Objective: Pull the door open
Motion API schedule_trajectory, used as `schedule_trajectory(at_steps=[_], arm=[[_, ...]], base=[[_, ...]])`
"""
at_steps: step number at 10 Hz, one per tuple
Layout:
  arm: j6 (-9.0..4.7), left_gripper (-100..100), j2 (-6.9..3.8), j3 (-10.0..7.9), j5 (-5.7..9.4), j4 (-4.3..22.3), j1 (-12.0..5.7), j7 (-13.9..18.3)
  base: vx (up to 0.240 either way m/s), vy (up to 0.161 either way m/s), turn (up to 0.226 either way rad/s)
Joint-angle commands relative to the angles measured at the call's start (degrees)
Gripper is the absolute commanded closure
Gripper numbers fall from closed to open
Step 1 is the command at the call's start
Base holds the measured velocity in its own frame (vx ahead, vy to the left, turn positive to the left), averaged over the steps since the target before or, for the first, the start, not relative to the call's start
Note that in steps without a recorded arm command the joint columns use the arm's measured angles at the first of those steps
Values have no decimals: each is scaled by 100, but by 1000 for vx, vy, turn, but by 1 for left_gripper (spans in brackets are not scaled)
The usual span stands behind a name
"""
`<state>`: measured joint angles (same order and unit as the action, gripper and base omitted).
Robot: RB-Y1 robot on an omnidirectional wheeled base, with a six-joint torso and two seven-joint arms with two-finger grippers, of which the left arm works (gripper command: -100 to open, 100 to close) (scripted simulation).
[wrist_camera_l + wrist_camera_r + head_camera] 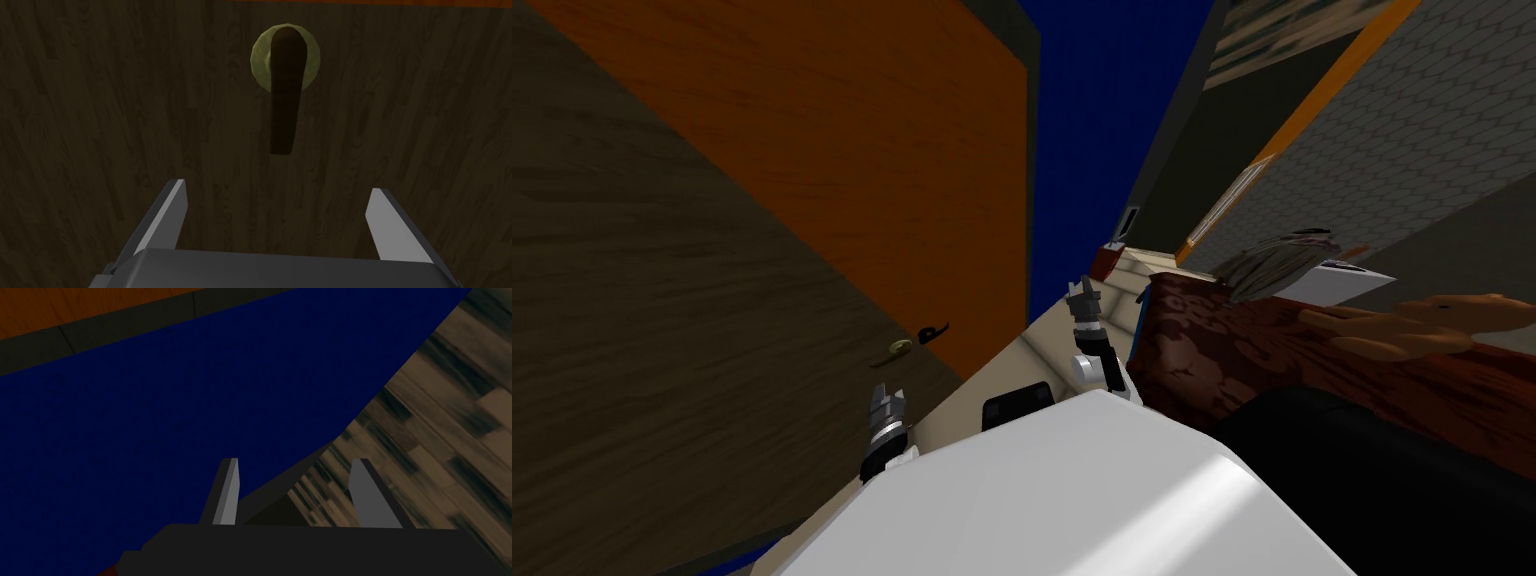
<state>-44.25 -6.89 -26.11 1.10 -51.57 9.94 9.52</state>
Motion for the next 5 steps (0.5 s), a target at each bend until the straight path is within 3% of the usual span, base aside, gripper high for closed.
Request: schedule_trajectory(at_steps=[1,2,3,4,5], arm=[[0,-100,0,0,0,0,0,0],[-17,-100,-136,-175,80,143,165,23],[-17,-100,-136,-175,80,143,165,23],[-17,-100,-136,-175,80,143,165,23],[-31,-100,-228,-285,132,235,269,39]], base=[[53,30,-14],[-5,43,224],[-24,37,114],[-21,13,-28],[-9,31,118]])
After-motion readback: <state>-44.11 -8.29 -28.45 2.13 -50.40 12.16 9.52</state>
